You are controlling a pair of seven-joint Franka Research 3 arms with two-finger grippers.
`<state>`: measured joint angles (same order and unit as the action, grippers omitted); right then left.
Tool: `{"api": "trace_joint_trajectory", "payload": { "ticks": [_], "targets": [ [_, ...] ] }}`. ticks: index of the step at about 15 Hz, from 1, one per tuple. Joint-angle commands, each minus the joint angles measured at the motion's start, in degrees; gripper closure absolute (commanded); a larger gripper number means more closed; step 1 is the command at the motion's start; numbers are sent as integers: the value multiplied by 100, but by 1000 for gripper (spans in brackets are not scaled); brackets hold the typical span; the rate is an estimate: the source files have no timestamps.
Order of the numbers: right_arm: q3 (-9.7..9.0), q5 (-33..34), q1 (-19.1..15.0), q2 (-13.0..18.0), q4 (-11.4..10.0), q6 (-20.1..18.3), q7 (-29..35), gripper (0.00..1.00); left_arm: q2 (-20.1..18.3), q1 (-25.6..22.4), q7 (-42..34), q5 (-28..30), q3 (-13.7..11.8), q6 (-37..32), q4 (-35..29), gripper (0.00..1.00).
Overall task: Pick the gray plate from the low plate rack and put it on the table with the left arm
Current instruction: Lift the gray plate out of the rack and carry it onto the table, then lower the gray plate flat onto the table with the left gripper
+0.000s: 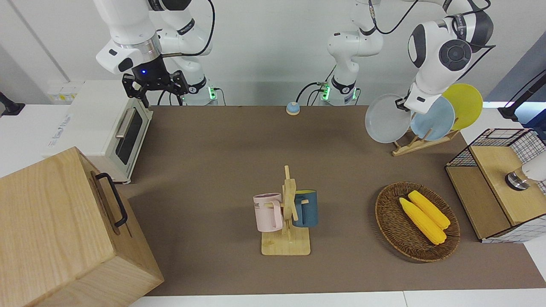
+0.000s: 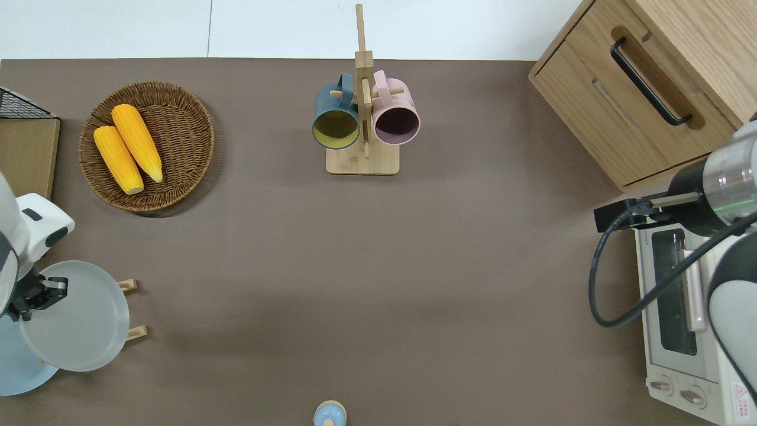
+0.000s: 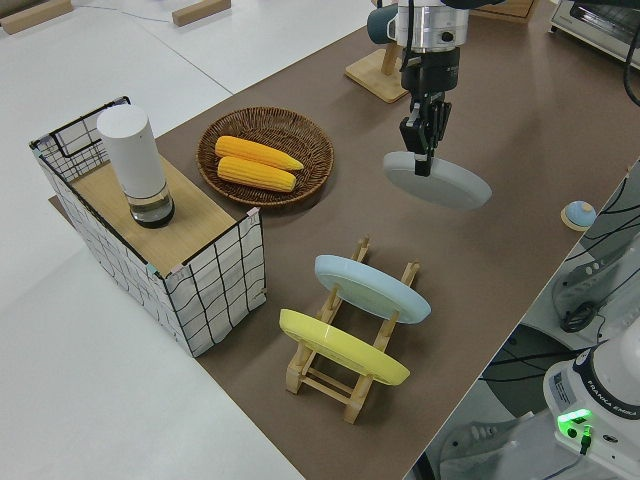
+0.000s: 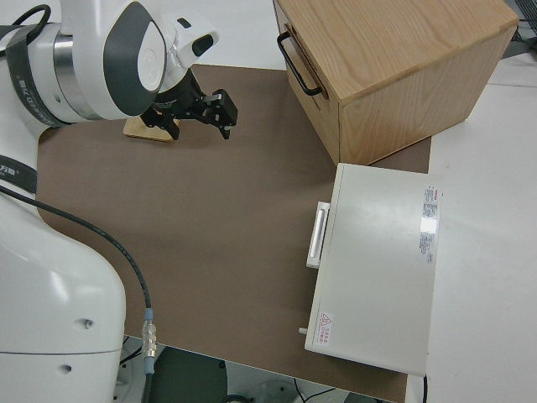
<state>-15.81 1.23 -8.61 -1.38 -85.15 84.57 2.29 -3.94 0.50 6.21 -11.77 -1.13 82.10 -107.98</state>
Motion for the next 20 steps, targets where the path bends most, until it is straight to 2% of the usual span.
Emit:
{"api": "trace_joint_trajectory", "payload": {
  "ticks": [1, 3, 7, 11, 13, 14, 20],
  "targets": [
    [-98, 9, -106, 15, 51, -81, 70, 17, -81, 29, -261, 1060, -10, 43, -3, 1000],
    [-98, 9, -106, 15, 51, -81, 70, 17, -63, 29, -191, 1587, 8, 419, -239, 1000],
    [-98, 9, -106, 15, 51, -81, 70, 17, 51, 99, 2, 1722, 43, 561, -249, 1000],
    [-98, 9, -106, 15, 51, -81, 70, 17, -299, 21, 12, 2494, 174, 1850, -1265, 1000],
    [-98, 9, -106, 15, 51, -81, 70, 17, -493, -32, 20, 2548, 402, 2501, -1899, 1000],
    [-98, 9, -106, 7, 51, -81, 70, 17, -520, -41, -6, 2548, 438, 2643, -2058, 1000],
    [-98, 9, -106, 7, 51, -81, 70, 17, -669, -191, -524, 2539, 438, 3101, -2824, 1000]
  ]
}}
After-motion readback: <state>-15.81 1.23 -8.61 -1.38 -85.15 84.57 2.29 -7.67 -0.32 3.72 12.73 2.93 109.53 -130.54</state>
